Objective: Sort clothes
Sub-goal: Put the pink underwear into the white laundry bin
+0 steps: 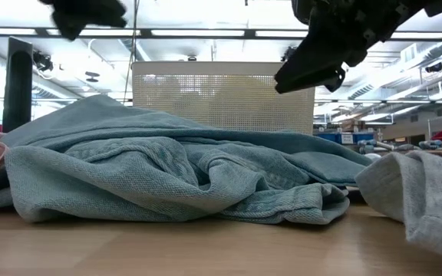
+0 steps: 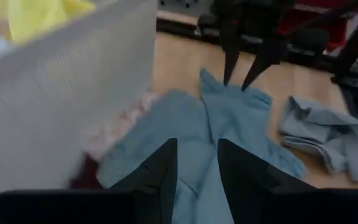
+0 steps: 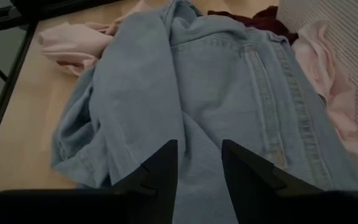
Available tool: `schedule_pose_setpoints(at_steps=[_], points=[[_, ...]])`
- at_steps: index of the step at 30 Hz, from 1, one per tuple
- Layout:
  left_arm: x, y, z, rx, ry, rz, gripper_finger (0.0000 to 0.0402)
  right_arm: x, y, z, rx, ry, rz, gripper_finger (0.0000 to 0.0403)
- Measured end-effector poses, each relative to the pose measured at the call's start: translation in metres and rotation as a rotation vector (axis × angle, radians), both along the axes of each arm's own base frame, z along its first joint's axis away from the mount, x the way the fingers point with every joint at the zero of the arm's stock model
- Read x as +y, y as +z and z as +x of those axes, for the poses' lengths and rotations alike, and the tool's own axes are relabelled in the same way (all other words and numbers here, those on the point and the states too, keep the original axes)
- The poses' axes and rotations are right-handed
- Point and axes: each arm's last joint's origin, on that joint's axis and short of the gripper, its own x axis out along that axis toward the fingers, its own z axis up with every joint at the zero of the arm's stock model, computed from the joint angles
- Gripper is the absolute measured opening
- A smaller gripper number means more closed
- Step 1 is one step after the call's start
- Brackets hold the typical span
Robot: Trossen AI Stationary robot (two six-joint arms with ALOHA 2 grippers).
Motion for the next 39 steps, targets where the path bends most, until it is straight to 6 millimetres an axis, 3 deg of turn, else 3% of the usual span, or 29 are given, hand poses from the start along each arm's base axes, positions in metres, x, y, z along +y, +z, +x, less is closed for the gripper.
schedule_pose_setpoints(at_steps=[7, 14, 19, 30, 32, 36, 39], points=[[-0.013, -0.022, -0.021, 0.162, -0.006, -0.207, 0.0119, 0.002, 0.0, -0.001, -0.002, 0.005, 0.003, 0.0126], [-0.017, -0.047, -0.037, 0.463, 0.067, -0.352, 0.0119, 0.002, 0.0, -0.001, -0.002, 0.004, 0.003, 0.0126], [-0.025, -0.058, -0.034, 0.573, 0.07, -0.411, 0.0119, 0.002, 0.0, -0.001, -0.001, 0.004, 0.003, 0.0126], [-0.042, -0.092, -0.018, 0.722, 0.082, -0.353, 0.0117, 0.004, 0.0, -0.001, -0.002, 0.009, 0.004, 0.0126], [-0.044, -0.098, -0.016, 0.74, 0.094, -0.338, 0.0098, 0.004, 0.0, -0.001, -0.002, 0.012, 0.004, 0.0126], [-0.045, -0.1, -0.015, 0.746, 0.09, -0.331, 0.0015, 0.005, 0.0, -0.002, -0.002, 0.013, 0.004, 0.0126], [-0.045, -0.09, -0.015, 0.743, 0.083, -0.335, 0.0004, 0.005, 0.0, -0.002, -0.002, 0.014, 0.005, 0.0126]])
